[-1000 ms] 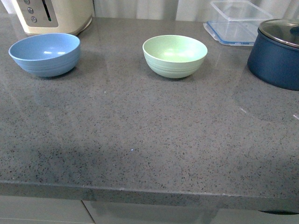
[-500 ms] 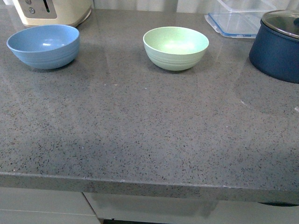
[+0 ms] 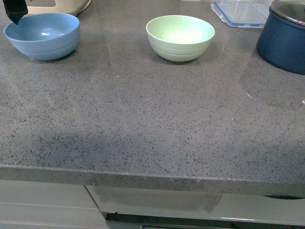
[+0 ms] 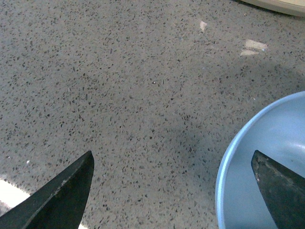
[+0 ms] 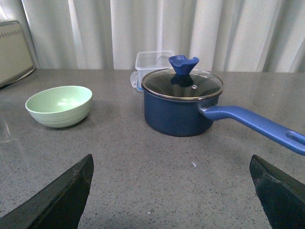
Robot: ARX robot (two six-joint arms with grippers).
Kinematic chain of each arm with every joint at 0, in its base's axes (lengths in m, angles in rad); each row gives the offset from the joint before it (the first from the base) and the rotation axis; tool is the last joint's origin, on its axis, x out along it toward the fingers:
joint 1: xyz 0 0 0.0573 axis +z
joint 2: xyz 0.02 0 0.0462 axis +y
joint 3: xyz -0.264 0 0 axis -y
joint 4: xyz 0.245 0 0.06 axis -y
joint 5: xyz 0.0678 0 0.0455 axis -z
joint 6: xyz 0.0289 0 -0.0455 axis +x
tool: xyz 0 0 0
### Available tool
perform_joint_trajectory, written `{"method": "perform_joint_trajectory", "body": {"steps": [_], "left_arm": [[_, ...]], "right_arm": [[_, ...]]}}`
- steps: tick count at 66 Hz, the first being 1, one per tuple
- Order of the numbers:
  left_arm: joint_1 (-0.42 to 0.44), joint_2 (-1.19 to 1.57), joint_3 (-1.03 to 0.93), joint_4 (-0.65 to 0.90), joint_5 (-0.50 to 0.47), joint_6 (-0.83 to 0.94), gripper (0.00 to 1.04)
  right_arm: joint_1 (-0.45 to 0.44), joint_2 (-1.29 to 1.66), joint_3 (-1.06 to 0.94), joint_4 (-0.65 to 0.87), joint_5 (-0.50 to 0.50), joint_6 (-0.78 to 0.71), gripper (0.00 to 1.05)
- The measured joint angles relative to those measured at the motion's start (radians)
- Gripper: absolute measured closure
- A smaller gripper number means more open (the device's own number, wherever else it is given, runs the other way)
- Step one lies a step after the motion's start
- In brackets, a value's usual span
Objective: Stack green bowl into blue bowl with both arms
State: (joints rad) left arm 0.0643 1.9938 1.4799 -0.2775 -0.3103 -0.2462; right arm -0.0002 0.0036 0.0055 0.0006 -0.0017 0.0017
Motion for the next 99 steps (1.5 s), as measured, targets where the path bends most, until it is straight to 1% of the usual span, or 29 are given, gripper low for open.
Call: {"method": "perform_joint_trajectory", "body": {"steps": [24, 30, 32, 33, 39, 40, 43, 47, 50, 57, 60, 64, 68, 73, 84, 99], "left_arm": [[-0.032, 0.112, 0.090, -0.035, 0.018, -0.028, 0.07], [-0.040, 0.124, 0.105, -0.057, 0.038, -0.026, 0.08], [-0.042, 0.128, 0.109, -0.060, 0.035, -0.021, 0.11], [-0.043, 0.133, 0.115, -0.068, 0.033, -0.017, 0.14], [-0.045, 0.146, 0.135, -0.087, 0.045, 0.023, 0.27], [-0.045, 0.151, 0.142, -0.094, 0.042, 0.031, 0.30], [-0.045, 0.158, 0.154, -0.108, 0.042, 0.048, 0.36], [-0.042, 0.172, 0.172, -0.121, 0.052, 0.078, 0.46], [-0.040, 0.178, 0.184, -0.130, 0.055, 0.092, 0.52], [-0.034, 0.187, 0.227, -0.164, 0.079, 0.122, 0.76], [-0.032, 0.187, 0.233, -0.168, 0.087, 0.125, 0.81], [-0.031, 0.183, 0.245, -0.168, 0.103, 0.126, 0.91], [-0.031, 0.179, 0.252, -0.168, 0.112, 0.126, 0.96], [-0.031, 0.175, 0.254, -0.170, 0.114, 0.132, 0.98], [-0.040, 0.171, 0.259, -0.176, 0.137, 0.133, 0.98], [-0.102, 0.171, 0.313, -0.203, 0.166, 0.120, 0.99]], "right_arm": [[0.000, 0.000, 0.000, 0.000, 0.000, 0.000, 0.10], [0.000, 0.000, 0.000, 0.000, 0.000, 0.000, 0.10], [0.000, 0.000, 0.000, 0.000, 0.000, 0.000, 0.10], [0.000, 0.000, 0.000, 0.000, 0.000, 0.000, 0.10], [0.000, 0.000, 0.000, 0.000, 0.000, 0.000, 0.10], [0.000, 0.000, 0.000, 0.000, 0.000, 0.000, 0.10], [0.000, 0.000, 0.000, 0.000, 0.000, 0.000, 0.10], [0.000, 0.000, 0.000, 0.000, 0.000, 0.000, 0.10], [0.000, 0.000, 0.000, 0.000, 0.000, 0.000, 0.10], [0.000, 0.000, 0.000, 0.000, 0.000, 0.000, 0.10], [0.000, 0.000, 0.000, 0.000, 0.000, 0.000, 0.10], [0.000, 0.000, 0.000, 0.000, 0.000, 0.000, 0.10], [0.000, 0.000, 0.000, 0.000, 0.000, 0.000, 0.10], [0.000, 0.000, 0.000, 0.000, 0.000, 0.000, 0.10], [0.000, 0.000, 0.000, 0.000, 0.000, 0.000, 0.10], [0.000, 0.000, 0.000, 0.000, 0.000, 0.000, 0.10]]}}
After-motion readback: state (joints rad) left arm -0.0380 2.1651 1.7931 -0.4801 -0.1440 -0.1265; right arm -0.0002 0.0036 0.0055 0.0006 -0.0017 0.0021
